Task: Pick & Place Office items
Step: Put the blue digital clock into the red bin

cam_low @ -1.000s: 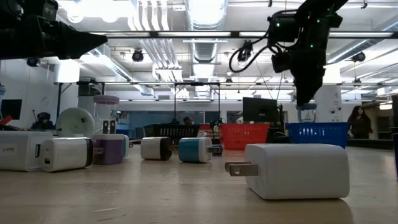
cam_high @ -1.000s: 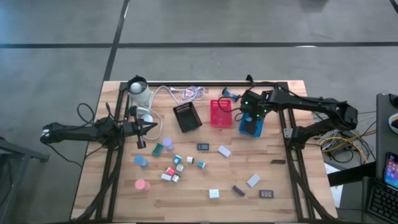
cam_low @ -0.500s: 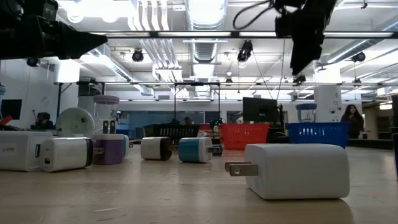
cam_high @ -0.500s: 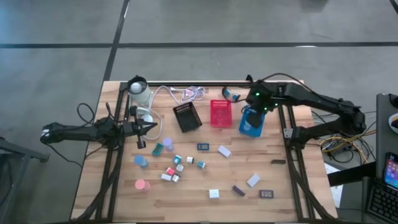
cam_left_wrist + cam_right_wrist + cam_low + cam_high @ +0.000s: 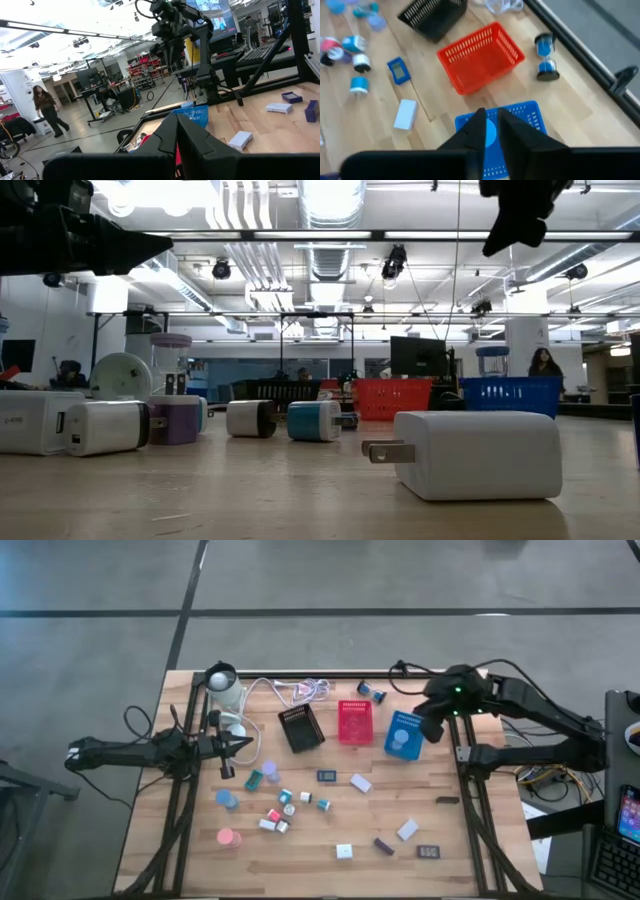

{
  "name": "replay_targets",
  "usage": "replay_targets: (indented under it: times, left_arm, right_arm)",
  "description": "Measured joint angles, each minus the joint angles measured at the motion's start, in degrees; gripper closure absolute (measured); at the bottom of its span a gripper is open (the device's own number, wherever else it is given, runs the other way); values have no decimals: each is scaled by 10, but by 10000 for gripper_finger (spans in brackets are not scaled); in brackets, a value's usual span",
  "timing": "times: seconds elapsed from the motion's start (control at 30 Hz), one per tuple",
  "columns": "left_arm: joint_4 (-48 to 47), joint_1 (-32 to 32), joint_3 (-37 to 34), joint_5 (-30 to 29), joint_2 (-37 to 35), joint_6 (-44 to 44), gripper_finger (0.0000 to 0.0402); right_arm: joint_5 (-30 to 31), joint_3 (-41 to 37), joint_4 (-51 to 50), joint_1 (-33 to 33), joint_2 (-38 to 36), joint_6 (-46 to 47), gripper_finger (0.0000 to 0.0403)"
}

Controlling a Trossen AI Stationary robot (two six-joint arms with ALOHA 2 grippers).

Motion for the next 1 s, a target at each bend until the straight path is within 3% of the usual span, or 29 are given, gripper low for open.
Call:
replay_targets:
  times: [0.3, 0.6, 1.0]
  left_arm:
    - [0, 0, 0, 0, 0, 0, 388]
    - [0, 0, 0, 0, 0, 0, 388]
    - [0, 0, 0, 0, 0, 0, 388]
  right_arm:
    - [-65, -119, 198, 0, -139, -24, 394]
    - [-67, -281, 443, 0, -275, -58, 394]
    - [-63, -455, 618, 0, -332, -84, 394]
